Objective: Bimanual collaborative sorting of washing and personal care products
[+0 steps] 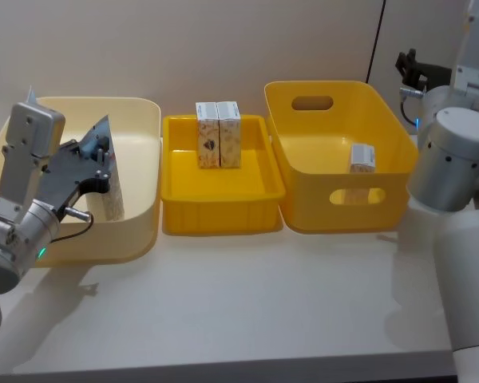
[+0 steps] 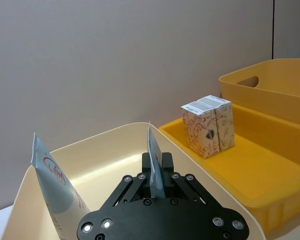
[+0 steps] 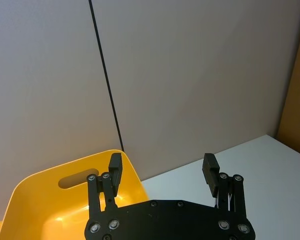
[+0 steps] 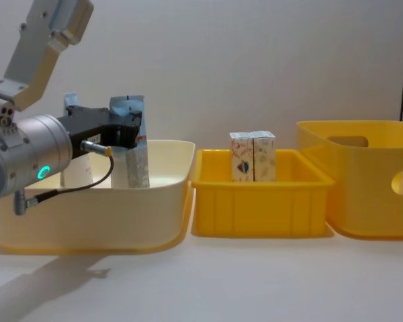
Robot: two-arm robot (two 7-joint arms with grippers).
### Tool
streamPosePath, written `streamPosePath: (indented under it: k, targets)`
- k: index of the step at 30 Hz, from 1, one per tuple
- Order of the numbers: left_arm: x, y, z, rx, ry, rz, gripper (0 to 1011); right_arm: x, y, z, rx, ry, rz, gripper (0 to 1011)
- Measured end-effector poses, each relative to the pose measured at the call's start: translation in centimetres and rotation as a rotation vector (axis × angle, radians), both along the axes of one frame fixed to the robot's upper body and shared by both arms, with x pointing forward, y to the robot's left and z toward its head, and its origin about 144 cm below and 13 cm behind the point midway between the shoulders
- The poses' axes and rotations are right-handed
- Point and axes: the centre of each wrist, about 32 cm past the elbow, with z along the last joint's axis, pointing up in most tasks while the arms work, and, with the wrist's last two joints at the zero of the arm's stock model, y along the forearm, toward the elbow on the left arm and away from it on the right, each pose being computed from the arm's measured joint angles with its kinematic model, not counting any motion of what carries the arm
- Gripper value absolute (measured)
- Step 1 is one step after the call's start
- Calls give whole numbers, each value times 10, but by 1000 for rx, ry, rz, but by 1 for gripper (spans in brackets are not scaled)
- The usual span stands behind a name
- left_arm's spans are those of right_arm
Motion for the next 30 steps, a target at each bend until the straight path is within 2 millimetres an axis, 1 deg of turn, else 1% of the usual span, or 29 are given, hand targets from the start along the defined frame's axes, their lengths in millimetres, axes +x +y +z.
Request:
streamPosePath:
  k: [6, 30]
  targets:
    - [0, 0, 0, 0, 0, 0, 94, 0, 0, 0, 0, 0, 0, 1001]
    - [0, 0, 0, 1, -1, 1, 93, 0, 0, 0, 0, 0, 0, 1001]
